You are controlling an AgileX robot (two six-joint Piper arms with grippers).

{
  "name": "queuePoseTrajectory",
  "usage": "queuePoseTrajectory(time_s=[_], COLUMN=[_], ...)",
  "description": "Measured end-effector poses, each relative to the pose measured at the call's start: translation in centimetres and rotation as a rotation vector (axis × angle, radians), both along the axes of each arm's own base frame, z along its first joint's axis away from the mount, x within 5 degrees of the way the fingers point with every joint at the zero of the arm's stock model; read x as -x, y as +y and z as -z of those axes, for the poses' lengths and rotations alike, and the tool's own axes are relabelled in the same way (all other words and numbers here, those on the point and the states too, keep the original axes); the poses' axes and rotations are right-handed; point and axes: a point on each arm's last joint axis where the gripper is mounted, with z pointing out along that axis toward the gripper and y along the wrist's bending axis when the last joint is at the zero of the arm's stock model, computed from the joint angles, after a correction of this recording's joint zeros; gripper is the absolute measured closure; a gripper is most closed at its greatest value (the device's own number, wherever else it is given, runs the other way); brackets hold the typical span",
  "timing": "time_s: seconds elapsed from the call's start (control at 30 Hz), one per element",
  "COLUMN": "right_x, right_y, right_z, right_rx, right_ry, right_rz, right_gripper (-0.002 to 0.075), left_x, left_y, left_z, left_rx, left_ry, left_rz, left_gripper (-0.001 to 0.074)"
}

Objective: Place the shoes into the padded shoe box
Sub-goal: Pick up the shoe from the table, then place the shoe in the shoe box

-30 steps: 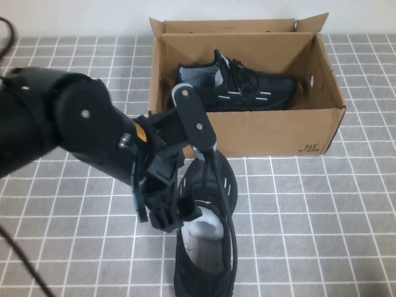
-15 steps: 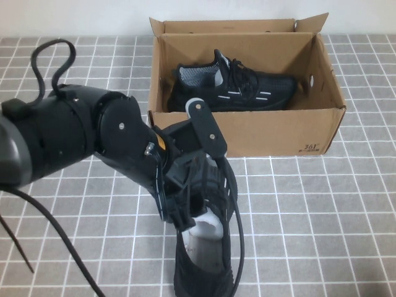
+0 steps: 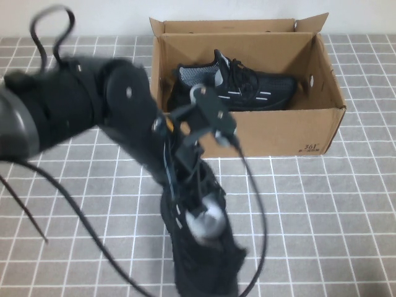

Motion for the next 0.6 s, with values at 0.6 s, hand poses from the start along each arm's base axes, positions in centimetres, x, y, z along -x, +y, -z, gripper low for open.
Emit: queuePoseTrajectory(time_s=[0.6], right_x=[0.0], right_y=[0.0], right_z=[0.0], right_rx=[0.0], right_ry=[0.0], right_rz=[0.0], right_gripper=[0.0732], left_x=[-1.7], left_y=[-1.8], left_z=[-12.2], left_rx=[0.448], left_ry=[0.078], left_rz=[-0.523], left_gripper=[0.0723])
